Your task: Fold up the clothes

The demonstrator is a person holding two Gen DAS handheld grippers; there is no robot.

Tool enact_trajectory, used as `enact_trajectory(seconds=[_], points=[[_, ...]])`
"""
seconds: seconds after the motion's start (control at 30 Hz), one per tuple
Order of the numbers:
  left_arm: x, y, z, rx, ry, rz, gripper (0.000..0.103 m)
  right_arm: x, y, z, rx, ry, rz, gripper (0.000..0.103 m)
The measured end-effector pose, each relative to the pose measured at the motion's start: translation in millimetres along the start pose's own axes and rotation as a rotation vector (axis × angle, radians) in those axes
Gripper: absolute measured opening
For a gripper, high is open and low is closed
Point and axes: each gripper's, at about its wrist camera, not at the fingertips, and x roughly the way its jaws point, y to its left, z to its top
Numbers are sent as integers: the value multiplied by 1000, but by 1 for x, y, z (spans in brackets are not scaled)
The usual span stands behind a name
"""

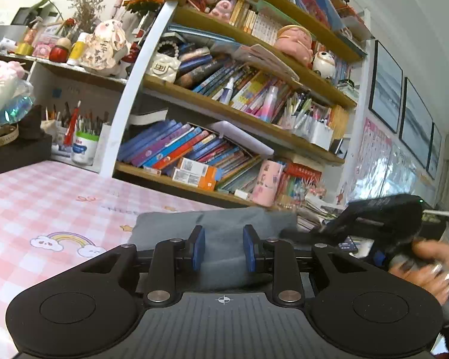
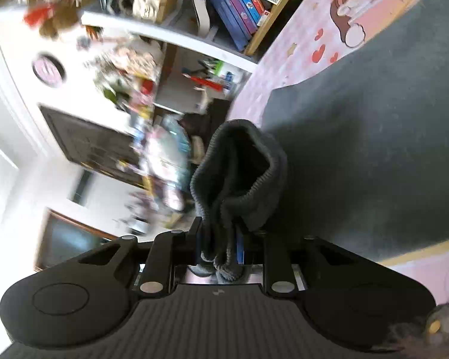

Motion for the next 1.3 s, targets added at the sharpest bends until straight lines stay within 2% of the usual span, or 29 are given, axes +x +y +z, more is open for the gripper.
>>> enact_trajectory(seconds=[0.07, 0.1, 0.17, 0.37, 0.4, 0.47, 0.5, 0.57, 0.63, 0.67, 0.77, 0.8, 1.07, 1.17, 1.3], points=[[2, 1, -2, 0, 13, 8, 27, 4, -8, 2, -20, -11, -115, 19], [3, 2, -3, -3, 18, 11, 27, 4, -11, 3, -16, -14, -138, 19], [4, 3, -3, -7, 22, 14, 27, 2, -13, 4, 6, -19, -107, 20], [3, 1, -3, 3, 16, 5, 27, -4, 13, 3, -146, -53, -65, 22], [3, 1, -4, 2, 21, 5, 27, -3, 11, 4, -146, -50, -86, 26], [5, 2, -5, 0, 33, 6, 28, 0, -7, 5, -87, -28, -174, 26], [5, 1, -5, 1, 36, 7, 28, -3, -15, 4, -65, -31, -164, 25], [6, 0, -6, 4, 40, 8, 29, -10, -15, 3, -67, -38, -147, 28], [5, -2, -5, 9, 38, 9, 35, -15, -8, 3, -115, -56, -167, 40], [4, -3, -5, 13, 36, 9, 40, -19, -3, 1, -148, -69, -181, 42], [2, -8, -6, 24, 28, 28, 67, -30, 9, -5, -233, -89, -217, 49], [1, -9, -6, 25, 26, 36, 72, -33, 12, -8, -261, -93, -237, 52], [-7, -19, -3, 47, -5, 68, 92, -97, 23, -29, -512, -107, -541, 61], [-5, -22, -3, 61, 1, 78, 95, -129, 12, -29, -477, -146, -600, 64], [-3, -26, -3, 79, 17, 98, 99, -156, -6, -18, -359, -205, -621, 66]])
